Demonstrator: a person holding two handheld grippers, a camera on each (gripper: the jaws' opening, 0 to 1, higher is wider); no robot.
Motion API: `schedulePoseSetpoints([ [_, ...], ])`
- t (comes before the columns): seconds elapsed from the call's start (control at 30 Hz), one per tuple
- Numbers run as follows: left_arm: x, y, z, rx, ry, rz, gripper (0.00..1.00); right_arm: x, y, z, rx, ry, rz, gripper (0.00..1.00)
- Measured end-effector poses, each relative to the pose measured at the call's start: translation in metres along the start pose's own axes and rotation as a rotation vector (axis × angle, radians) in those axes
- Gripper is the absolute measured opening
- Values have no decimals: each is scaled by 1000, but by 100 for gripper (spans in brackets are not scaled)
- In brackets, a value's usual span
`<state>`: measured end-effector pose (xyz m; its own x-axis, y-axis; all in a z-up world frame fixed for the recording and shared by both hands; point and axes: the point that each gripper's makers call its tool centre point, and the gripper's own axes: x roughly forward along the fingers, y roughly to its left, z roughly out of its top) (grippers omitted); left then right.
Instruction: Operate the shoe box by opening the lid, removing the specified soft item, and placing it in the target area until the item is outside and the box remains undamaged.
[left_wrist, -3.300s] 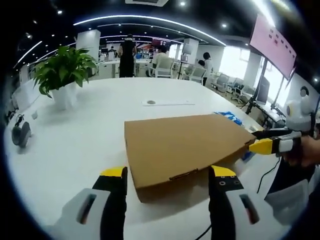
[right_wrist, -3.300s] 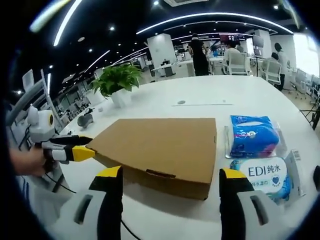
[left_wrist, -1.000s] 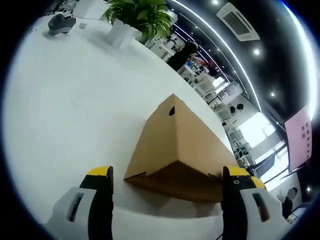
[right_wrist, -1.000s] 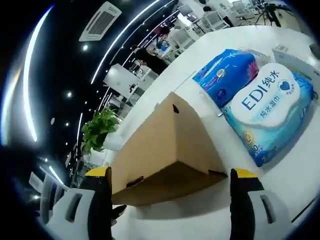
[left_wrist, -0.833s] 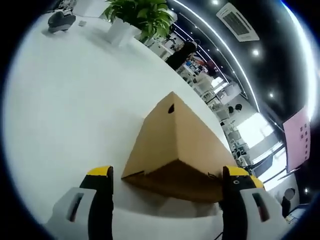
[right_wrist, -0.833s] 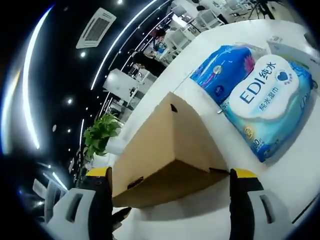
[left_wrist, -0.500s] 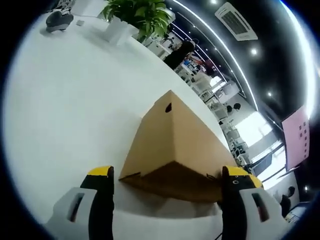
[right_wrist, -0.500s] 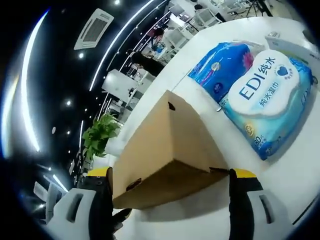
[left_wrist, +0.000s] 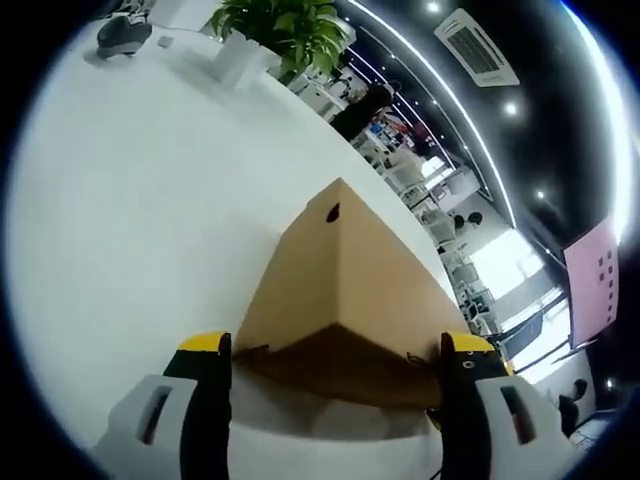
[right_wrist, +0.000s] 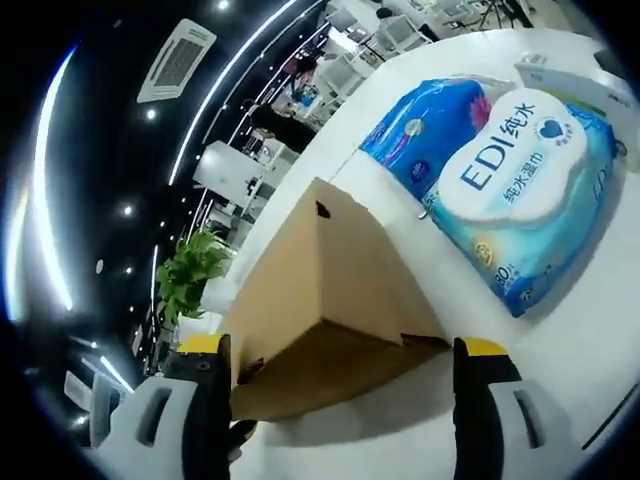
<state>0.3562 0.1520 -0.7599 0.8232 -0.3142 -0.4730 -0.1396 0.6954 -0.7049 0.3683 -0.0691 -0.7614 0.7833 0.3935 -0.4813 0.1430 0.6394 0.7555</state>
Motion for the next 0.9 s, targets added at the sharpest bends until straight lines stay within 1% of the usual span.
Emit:
schedulePoseSetpoints([
  [0.07,0,0,0,4,1,-4,87,0,1,0,8,5,5,89],
  [0.13,1,-1,0,-1,2,-7,86,1,-2,-2,-6,6,-6,85],
  [0.2,1,-2,-3,-6,18,-9,83,1,-4,-4,-11,5,-8,84],
  [0.23,1,0,-2,11,12,3,82,0,-5,-5,-12,9,-13,84],
  [0.4,1,0,-4,19,11,6,81,0,-6,-6,-22,0,-24,81],
  [0.6,2,3,-6,62,25,22,78,1,-8,-8,-51,-7,-38,77],
  [0.77,2,3,-7,70,10,23,76,0,-8,-7,-60,-13,-54,75],
  [0.9,2,4,-6,73,-1,23,76,0,-9,-7,-65,-28,-52,75],
])
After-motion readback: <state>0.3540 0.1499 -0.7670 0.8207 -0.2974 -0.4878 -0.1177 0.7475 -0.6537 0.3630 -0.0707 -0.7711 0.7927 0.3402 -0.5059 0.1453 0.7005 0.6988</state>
